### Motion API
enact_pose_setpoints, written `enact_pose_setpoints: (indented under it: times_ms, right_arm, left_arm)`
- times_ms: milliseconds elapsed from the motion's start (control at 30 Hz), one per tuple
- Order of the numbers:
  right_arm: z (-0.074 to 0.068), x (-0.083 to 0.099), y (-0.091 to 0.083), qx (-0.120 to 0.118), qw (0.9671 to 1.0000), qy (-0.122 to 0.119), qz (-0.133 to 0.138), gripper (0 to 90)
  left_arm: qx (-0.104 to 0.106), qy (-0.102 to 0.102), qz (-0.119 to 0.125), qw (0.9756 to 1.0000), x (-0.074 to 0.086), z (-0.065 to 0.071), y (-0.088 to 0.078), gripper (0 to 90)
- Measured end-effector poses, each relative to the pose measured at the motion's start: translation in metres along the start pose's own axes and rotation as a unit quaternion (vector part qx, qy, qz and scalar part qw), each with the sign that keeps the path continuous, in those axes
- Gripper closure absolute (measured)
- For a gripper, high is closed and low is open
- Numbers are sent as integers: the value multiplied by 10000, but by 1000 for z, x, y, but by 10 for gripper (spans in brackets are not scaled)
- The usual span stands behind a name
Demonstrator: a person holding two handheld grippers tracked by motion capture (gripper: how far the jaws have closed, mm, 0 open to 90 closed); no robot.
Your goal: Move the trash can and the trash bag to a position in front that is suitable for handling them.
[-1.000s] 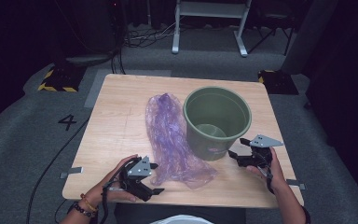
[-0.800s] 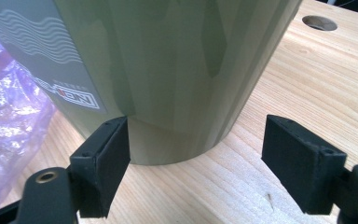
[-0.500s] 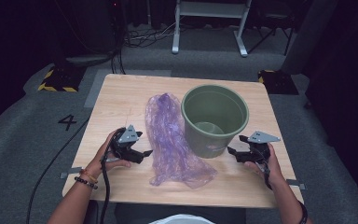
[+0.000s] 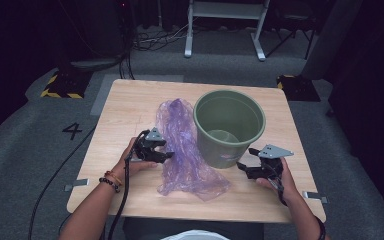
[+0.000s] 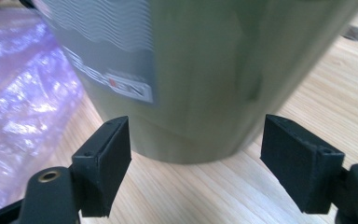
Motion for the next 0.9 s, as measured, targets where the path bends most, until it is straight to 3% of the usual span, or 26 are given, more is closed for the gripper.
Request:
enact_pose_setpoints:
  times_ms: [67,167,233,367,600,733,900]
  right_arm:
    - [-1,-3,1,44,10000,-9,-1,241]
    - [1,-5,4,96,10000,-17,0,237]
    - [3,-6,6,161,9999,8,-17,241]
    - [10,-10,13,260,9996,48,-55,246]
    - [24,-5,23,408,9989,169,-182,266]
    - [27,3,9,394,9985,261,-283,265]
    - [16,7,-26,-73,9990,433,-39,261]
  left_arm:
    - [139,-38,-31,9999,3,2,-1,406]
    - [115,110,-125,9998,10,10,-3,405]
    - [213,128,-130,9996,14,15,-6,398]
    - [121,359,-218,9990,20,28,-11,396]
    - [138,373,-221,9990,28,54,-14,343]
    - [-12,232,-221,9995,29,66,-13,337]
    - [24,246,-164,9996,29,81,-10,337]
Point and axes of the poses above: each handheld gripper's, and its own axes: y roughly forward along the jaws, x roughly out of its underside, z roughly to its right, the point moved 5 cm from there along y, roughly forward along the jaws, and after that the axes turned 6 degrees about -y, right-handed, at the moved point
